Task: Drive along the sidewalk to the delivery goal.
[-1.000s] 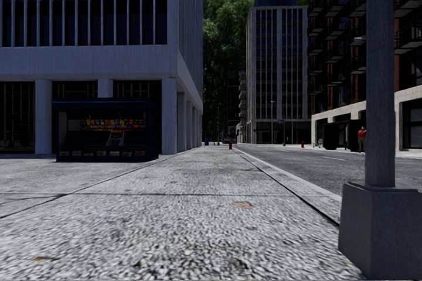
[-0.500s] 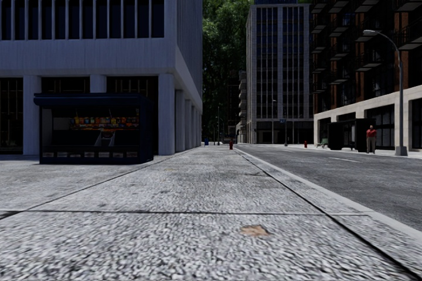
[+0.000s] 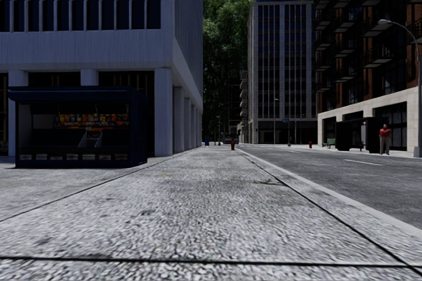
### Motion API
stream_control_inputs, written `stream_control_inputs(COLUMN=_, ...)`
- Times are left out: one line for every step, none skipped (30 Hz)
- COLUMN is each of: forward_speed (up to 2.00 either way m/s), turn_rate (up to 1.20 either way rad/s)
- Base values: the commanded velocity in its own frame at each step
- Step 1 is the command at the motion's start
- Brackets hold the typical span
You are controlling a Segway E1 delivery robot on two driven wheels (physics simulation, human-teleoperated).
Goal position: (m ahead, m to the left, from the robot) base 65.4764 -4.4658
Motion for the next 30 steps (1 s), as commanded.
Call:
stream_control_inputs(forward_speed=2.0, turn_rate=0.0)
stream_control_inputs(forward_speed=2.0, turn_rate=0.0)
stream_control_inputs(forward_speed=2.0, turn_rate=0.0)
stream_control_inputs(forward_speed=2.0, turn_rate=0.0)
stream_control_inputs(forward_speed=2.0, turn_rate=0.0)
stream_control_inputs(forward_speed=2.0, turn_rate=0.0)
stream_control_inputs(forward_speed=2.0, turn_rate=0.0)
stream_control_inputs(forward_speed=2.0, turn_rate=0.0)
stream_control_inputs(forward_speed=2.0, turn_rate=0.0)
stream_control_inputs(forward_speed=2.0, turn_rate=0.0)
stream_control_inputs(forward_speed=2.0, turn_rate=0.0)
stream_control_inputs(forward_speed=2.0, turn_rate=-0.03)
stream_control_inputs(forward_speed=2.0, turn_rate=-0.14)
stream_control_inputs(forward_speed=2.0, turn_rate=-0.23)
stream_control_inputs(forward_speed=2.0, turn_rate=-0.25)
stream_control_inputs(forward_speed=2.0, turn_rate=-0.25)
stream_control_inputs(forward_speed=2.0, turn_rate=-0.25)
stream_control_inputs(forward_speed=2.0, turn_rate=-0.25)
stream_control_inputs(forward_speed=2.0, turn_rate=-0.11)
stream_control_inputs(forward_speed=2.0, turn_rate=0.0)
stream_control_inputs(forward_speed=2.0, turn_rate=0.0)
stream_control_inputs(forward_speed=2.0, turn_rate=0.0)
stream_control_inputs(forward_speed=2.0, turn_rate=0.0)
stream_control_inputs(forward_speed=2.0, turn_rate=0.0)
stream_control_inputs(forward_speed=2.0, turn_rate=0.0)
stream_control_inputs(forward_speed=2.0, turn_rate=0.0)
stream_control_inputs(forward_speed=2.0, turn_rate=0.0)
stream_control_inputs(forward_speed=2.0, turn_rate=0.0)
stream_control_inputs(forward_speed=2.0, turn_rate=0.0)
stream_control_inputs(forward_speed=2.0, turn_rate=0.0)
